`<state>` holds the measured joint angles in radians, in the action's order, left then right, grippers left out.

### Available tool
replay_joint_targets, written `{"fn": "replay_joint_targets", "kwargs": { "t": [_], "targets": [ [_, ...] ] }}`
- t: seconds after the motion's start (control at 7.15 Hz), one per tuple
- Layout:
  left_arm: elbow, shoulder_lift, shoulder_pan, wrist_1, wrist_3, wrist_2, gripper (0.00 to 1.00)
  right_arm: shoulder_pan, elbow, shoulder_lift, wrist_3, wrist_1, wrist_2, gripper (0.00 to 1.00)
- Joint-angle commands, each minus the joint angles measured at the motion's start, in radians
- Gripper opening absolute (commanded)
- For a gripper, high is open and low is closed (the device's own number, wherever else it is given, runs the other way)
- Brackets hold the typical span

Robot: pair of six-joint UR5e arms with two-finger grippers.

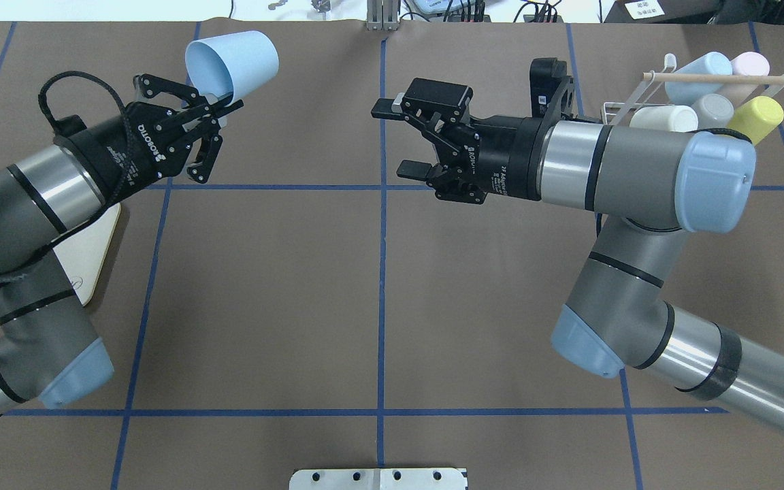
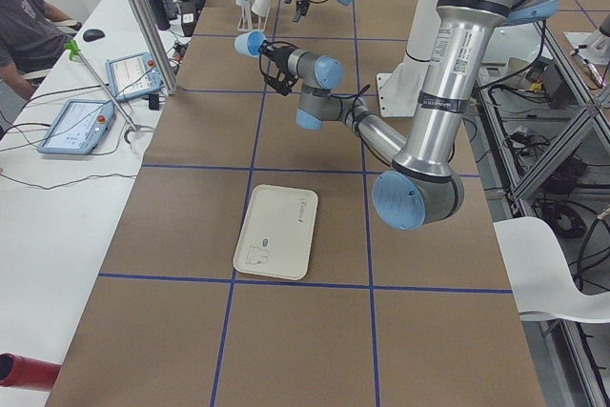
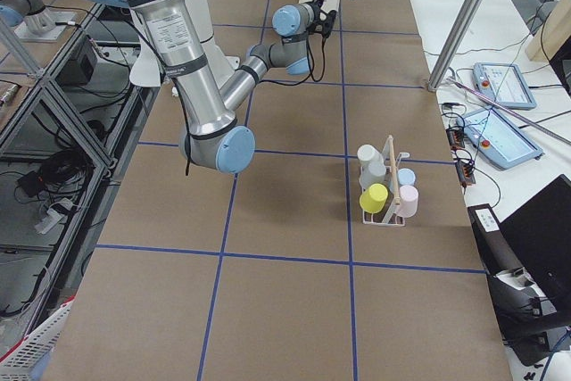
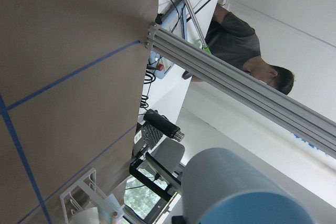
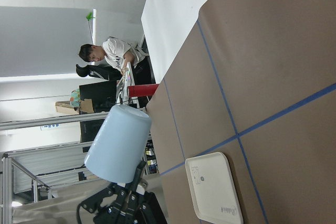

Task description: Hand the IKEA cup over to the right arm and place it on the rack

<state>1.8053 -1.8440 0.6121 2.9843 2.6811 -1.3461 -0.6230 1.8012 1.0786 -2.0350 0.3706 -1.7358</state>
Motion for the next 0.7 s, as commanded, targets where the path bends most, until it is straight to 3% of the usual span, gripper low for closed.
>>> {"fn": "replay_joint_targets", "kwargs": {
  "t": [0.0, 0.56],
  "targets": [
    [0.002, -0.007, -0.072, 0.018, 0.002, 0.091, 0.0, 0.026, -0.014, 0.0, -0.001, -0.012, 0.082, 1.0],
    [0.002, -0.062, -0.159, 0.018, -0.009, 0.154, 0.0, 0.045, -0.058, -0.015, -0.002, -0.039, 0.093, 1.0]
  ]
}}
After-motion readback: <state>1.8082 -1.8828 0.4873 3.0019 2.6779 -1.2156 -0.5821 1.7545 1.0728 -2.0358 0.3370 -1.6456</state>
